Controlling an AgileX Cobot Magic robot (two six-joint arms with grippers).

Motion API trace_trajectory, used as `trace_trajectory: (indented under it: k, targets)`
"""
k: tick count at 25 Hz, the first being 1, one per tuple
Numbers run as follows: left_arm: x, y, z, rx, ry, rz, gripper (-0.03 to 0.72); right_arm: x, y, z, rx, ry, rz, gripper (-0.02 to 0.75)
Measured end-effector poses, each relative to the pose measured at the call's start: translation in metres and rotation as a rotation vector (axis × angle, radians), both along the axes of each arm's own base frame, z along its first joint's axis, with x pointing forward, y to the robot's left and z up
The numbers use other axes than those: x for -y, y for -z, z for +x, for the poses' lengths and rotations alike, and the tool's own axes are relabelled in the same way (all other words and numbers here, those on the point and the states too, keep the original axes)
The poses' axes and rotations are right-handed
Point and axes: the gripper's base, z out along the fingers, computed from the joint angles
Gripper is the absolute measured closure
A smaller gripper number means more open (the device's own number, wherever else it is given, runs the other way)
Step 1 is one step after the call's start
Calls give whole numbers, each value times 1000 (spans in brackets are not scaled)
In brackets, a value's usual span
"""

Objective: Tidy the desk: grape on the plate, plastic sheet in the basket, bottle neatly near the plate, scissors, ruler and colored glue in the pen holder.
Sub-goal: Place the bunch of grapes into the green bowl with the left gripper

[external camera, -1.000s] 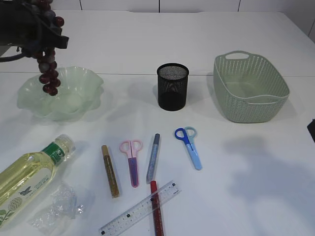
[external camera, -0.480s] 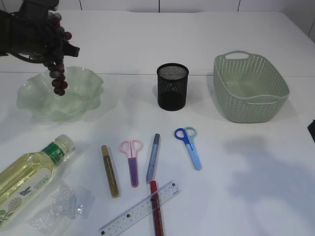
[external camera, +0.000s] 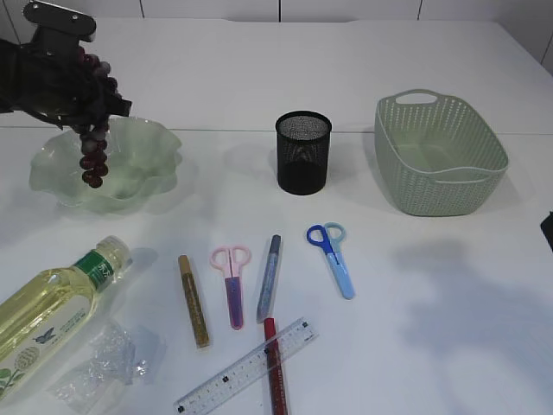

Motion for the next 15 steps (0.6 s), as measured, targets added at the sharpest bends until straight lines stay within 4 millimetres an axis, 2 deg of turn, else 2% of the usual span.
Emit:
trace_trajectory:
  k: [4, 12, 15]
  targets:
    - [0, -2, 1, 5, -2, -7, 242, 0, 0, 0, 0, 0, 0, 158]
    - [0, -2, 0, -2, -33, -58, 233, 0, 0, -2, -12, -2, -3, 158]
    - [0, -15, -2, 16, -67, -124, 233, 0, 1, -3, -22, -4, -5, 158]
